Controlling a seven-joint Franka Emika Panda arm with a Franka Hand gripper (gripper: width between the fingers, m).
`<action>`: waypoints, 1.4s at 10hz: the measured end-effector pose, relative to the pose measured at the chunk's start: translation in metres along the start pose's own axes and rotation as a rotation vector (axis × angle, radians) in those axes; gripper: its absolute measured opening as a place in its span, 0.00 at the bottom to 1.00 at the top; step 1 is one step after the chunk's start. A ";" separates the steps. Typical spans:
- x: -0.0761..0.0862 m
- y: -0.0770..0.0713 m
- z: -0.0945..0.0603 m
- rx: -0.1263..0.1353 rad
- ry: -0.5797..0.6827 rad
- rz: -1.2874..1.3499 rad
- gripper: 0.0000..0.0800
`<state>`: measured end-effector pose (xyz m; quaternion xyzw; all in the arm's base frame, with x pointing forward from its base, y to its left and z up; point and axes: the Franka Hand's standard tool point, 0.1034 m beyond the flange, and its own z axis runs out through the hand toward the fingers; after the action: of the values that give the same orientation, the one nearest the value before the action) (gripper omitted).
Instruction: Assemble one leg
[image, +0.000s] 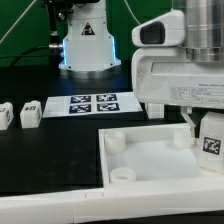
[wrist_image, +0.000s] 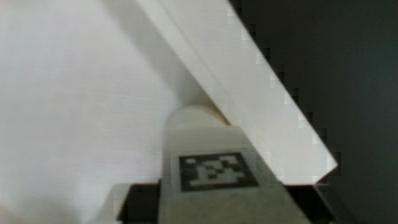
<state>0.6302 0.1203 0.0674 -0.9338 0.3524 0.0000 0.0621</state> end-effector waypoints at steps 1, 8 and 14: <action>-0.001 -0.001 -0.001 0.014 -0.020 0.187 0.37; 0.000 -0.004 0.002 0.041 -0.081 0.989 0.37; -0.004 -0.004 0.001 0.007 -0.046 0.272 0.81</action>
Offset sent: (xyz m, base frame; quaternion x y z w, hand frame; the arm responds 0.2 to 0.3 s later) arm 0.0101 -0.0066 -0.0064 0.0445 -0.0235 0.3766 0.9250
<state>0.6303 0.1262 0.0668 -0.8771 0.4740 0.0288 0.0728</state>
